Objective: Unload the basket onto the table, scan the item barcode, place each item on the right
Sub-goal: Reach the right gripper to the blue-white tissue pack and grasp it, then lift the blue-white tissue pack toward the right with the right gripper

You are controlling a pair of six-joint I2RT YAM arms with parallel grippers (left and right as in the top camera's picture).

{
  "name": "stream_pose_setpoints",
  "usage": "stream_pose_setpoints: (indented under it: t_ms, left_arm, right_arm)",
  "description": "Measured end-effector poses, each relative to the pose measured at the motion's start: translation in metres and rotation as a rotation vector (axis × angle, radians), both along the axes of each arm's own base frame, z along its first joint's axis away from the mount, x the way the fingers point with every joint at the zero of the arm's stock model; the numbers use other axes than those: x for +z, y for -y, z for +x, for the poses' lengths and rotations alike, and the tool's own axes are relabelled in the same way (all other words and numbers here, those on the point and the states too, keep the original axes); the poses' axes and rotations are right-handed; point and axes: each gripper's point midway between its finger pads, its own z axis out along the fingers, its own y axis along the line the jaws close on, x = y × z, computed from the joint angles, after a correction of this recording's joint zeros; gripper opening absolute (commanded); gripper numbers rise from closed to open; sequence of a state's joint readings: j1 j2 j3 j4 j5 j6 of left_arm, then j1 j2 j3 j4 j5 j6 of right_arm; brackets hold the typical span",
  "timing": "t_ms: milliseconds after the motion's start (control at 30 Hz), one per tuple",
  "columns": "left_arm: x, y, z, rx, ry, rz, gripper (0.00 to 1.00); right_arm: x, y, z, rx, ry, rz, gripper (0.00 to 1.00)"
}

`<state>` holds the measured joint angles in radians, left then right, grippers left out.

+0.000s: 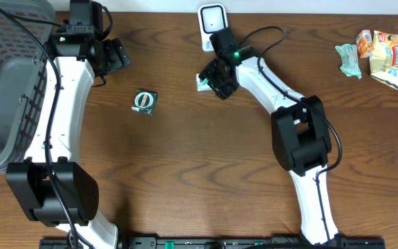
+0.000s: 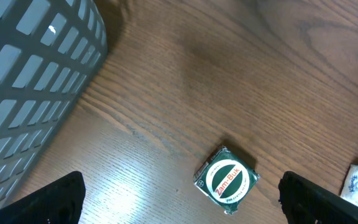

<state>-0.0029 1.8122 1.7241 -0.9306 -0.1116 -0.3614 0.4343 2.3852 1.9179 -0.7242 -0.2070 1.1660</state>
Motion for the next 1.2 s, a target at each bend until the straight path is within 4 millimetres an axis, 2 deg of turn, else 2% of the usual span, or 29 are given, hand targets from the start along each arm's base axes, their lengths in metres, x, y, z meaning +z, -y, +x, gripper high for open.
stream_pose_setpoints:
  t_ms: [100, 133, 167, 200, 233, 333, 467, 667, 767, 867, 1033, 1100, 1200]
  left_arm:
    - [0.000, 0.000, 0.000, 0.000, 0.000, 0.000, 0.98]
    - [0.000, 0.000, 0.000, 0.000, 0.000, 0.000, 0.98]
    - [0.000, 0.000, 0.000, 0.000, 0.000, 0.000, 0.98]
    - [0.000, 0.000, 0.000, 0.000, 0.000, 0.000, 0.98]
    - [0.000, 0.000, 0.000, 0.000, 0.000, 0.000, 0.98]
    - [0.000, 0.000, 0.000, 0.000, 0.000, 0.000, 0.98]
    - [0.000, 0.000, 0.000, 0.000, 0.000, 0.000, 0.98]
    - [0.000, 0.000, 0.000, 0.000, 0.000, 0.000, 0.98]
    - [0.000, 0.000, 0.000, 0.000, 0.000, 0.000, 0.98]
    - [0.000, 0.000, 0.000, 0.000, 0.000, 0.000, 0.98]
    - [0.000, 0.000, 0.000, 0.000, 0.000, 0.000, 0.98]
    - [0.000, 0.000, 0.000, 0.000, 0.000, 0.000, 0.98]
    - [0.000, 0.000, 0.000, 0.000, 0.000, 0.000, 0.98]
  right_arm:
    - [-0.001, 0.000, 0.002, 0.015, 0.029, 0.005, 0.52]
    - [-0.001, 0.000, 0.001, 0.018, 0.031, 0.004, 0.47]
    - [-0.001, 0.000, 0.001, 0.043, 0.040, -0.002, 0.42]
    - [-0.002, 0.000, 0.000, 0.060, 0.046, -0.008, 0.28]
    - [-0.002, 0.000, 0.000, 0.086, 0.054, -0.017, 0.19]
    - [-0.003, -0.001, 0.000, 0.162, 0.083, -0.025, 0.01]
    - [-0.001, 0.002, -0.001, 0.296, 0.122, -0.041, 0.01]
    - [0.002, 0.029, -0.011, 0.511, 0.131, -0.086, 0.01]
    - [0.010, 0.038, -0.015, 0.667, 0.182, -0.047, 0.01]
    - [0.033, 0.037, -0.021, 0.839, 0.289, 0.073, 0.01]
    - [0.098, 0.035, -0.034, 1.070, 0.557, 0.296, 0.01]
    - [0.121, 0.041, -0.037, 1.122, 0.668, 0.372, 0.01]
    - [0.138, 0.056, -0.036, 1.125, 0.770, 0.455, 0.01]
